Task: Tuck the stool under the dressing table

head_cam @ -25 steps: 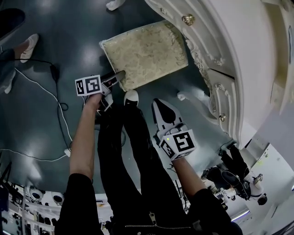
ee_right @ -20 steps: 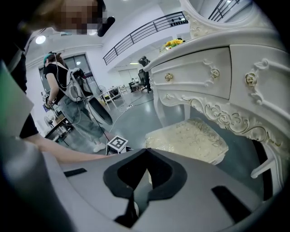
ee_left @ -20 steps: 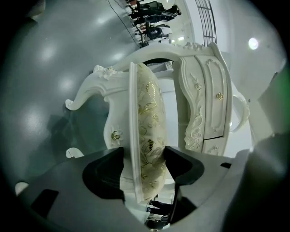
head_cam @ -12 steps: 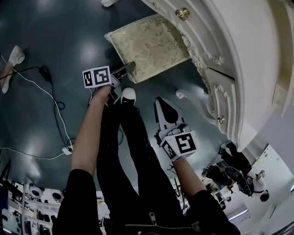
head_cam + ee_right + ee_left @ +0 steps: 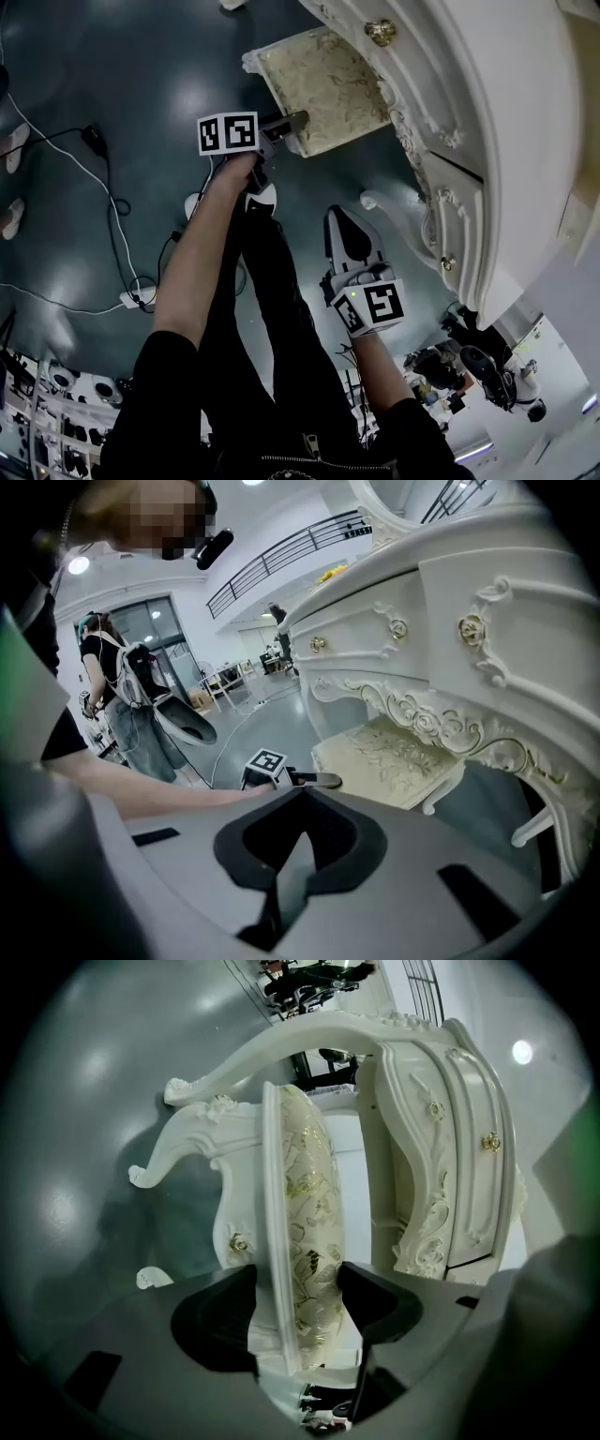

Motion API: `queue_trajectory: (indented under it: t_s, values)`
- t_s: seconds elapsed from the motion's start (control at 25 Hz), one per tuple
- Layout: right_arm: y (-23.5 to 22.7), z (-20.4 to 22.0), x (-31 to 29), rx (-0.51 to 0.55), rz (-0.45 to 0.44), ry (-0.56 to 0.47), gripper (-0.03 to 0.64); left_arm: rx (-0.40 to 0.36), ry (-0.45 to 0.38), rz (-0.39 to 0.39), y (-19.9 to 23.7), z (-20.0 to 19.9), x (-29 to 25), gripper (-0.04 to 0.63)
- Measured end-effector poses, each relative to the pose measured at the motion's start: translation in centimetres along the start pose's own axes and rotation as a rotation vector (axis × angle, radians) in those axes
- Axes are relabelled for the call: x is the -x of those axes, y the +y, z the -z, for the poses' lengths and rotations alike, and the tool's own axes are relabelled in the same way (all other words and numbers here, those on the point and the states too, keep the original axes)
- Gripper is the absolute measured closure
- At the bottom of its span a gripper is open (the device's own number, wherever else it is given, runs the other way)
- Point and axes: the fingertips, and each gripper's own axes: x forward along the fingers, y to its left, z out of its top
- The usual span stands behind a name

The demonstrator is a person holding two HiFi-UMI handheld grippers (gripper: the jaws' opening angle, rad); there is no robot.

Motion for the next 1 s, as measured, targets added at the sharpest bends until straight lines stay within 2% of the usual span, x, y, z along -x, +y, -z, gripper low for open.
queue_trajectory:
  t_s: [0.48, 1.0]
  values:
    - [-2.7, -1.7, -0.6, 0.025, 0.003, -0.02, 0.614, -0.002, -0.027, 0.01, -1.9, -2.0, -5.6, 0.3]
    - [-3.9, -3.6, -1.3, 0.052, 0.017, -0.019, 0.614, 0.012, -0.013, 0.008, -3.6, -3.4, -10.9, 0.301]
